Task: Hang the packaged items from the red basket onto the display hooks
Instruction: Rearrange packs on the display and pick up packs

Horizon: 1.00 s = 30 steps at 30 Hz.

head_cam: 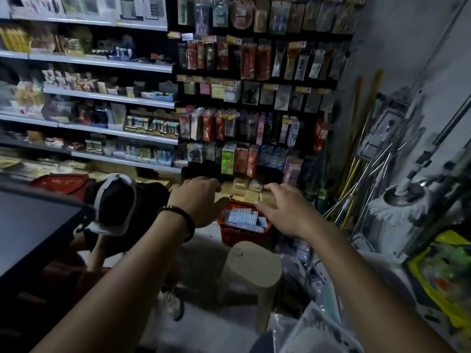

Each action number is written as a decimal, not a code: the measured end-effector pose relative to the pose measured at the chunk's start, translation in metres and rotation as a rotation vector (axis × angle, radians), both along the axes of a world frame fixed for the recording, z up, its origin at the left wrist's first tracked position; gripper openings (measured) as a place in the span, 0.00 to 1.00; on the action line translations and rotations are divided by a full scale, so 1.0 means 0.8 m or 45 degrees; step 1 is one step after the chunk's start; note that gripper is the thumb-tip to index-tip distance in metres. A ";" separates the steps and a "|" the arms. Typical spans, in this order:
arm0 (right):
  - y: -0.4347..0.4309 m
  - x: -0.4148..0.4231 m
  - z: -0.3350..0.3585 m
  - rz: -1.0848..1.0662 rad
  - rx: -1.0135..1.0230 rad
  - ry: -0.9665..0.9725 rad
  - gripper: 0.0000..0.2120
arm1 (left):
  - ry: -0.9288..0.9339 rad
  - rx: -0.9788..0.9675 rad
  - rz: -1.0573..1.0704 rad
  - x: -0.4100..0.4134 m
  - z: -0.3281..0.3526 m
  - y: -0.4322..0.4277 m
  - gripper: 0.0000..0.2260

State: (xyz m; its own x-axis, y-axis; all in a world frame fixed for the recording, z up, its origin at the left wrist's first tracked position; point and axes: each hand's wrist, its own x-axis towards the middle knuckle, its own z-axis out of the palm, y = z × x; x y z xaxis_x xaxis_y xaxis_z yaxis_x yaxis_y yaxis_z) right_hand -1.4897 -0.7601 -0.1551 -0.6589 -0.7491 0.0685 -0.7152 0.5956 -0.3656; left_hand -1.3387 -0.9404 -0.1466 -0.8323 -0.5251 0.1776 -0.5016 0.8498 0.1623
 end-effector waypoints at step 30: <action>-0.440 -0.514 -0.054 0.077 -0.061 -0.117 0.35 | -0.042 0.088 0.136 -0.477 -0.069 -0.426 0.18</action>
